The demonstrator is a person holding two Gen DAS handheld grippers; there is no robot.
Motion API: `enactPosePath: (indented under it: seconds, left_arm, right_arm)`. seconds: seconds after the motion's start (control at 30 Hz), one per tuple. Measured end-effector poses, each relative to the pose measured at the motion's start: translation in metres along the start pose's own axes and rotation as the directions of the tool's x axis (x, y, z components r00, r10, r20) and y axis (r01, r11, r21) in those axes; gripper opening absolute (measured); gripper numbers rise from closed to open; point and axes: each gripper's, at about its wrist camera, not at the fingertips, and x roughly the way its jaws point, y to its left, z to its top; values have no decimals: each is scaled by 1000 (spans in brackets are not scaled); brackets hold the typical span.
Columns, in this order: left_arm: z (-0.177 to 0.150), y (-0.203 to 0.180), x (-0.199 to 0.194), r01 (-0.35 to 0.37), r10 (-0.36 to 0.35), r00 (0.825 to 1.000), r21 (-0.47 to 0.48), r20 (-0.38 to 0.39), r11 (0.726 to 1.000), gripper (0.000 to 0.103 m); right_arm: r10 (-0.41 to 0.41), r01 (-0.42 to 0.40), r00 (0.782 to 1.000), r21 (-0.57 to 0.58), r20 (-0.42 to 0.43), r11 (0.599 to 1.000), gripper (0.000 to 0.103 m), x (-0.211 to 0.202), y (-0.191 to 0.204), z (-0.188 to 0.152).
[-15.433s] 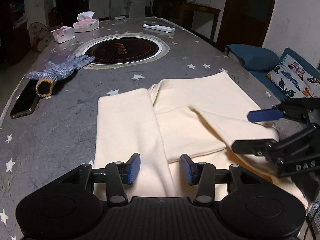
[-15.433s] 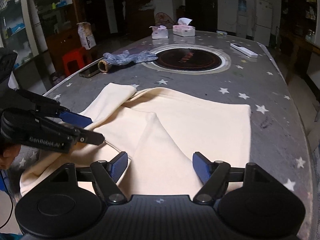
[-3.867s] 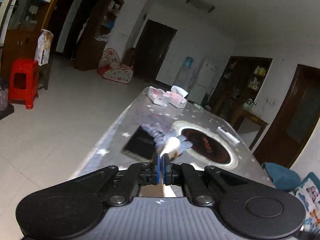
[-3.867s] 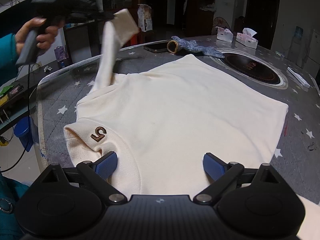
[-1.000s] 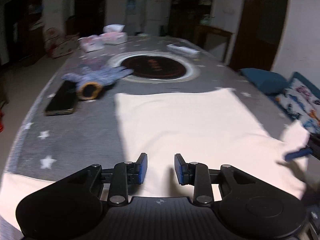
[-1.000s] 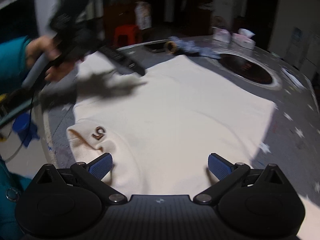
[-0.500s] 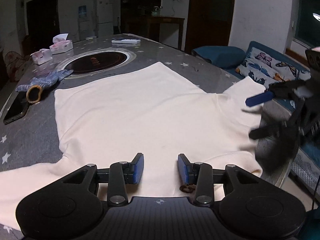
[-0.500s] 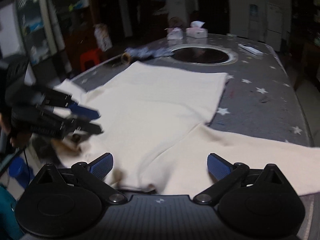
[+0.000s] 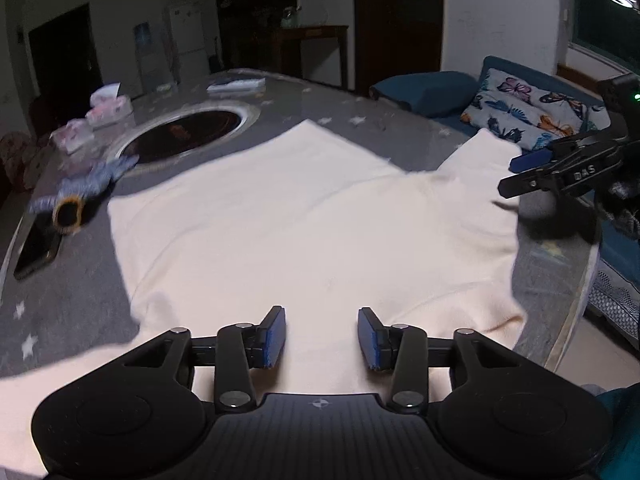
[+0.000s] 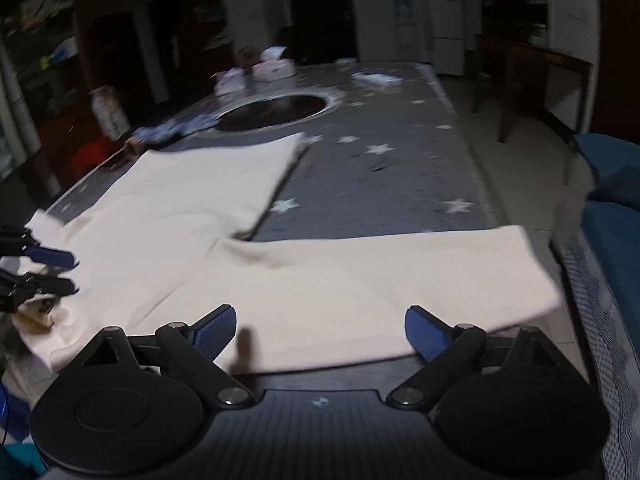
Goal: Fold clothes
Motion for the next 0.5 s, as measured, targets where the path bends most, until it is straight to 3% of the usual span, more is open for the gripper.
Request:
enactPosePath:
  seconds: [0.37, 0.43, 0.5]
  left_arm:
    - [35, -35, 20, 95, -95, 994, 3, 52, 995, 57]
    - [39, -41, 24, 106, -106, 993, 8, 54, 994, 58]
    - [42, -48, 27, 117, -118, 992, 15, 54, 993, 58]
  right_arm:
    - [-157, 148, 987, 182, 37, 972, 78, -6, -47, -2]
    - [-186, 174, 982, 223, 38, 959, 68, -5, -58, -4]
    - [-217, 199, 976, 268, 38, 943, 66, -5, -71, -6]
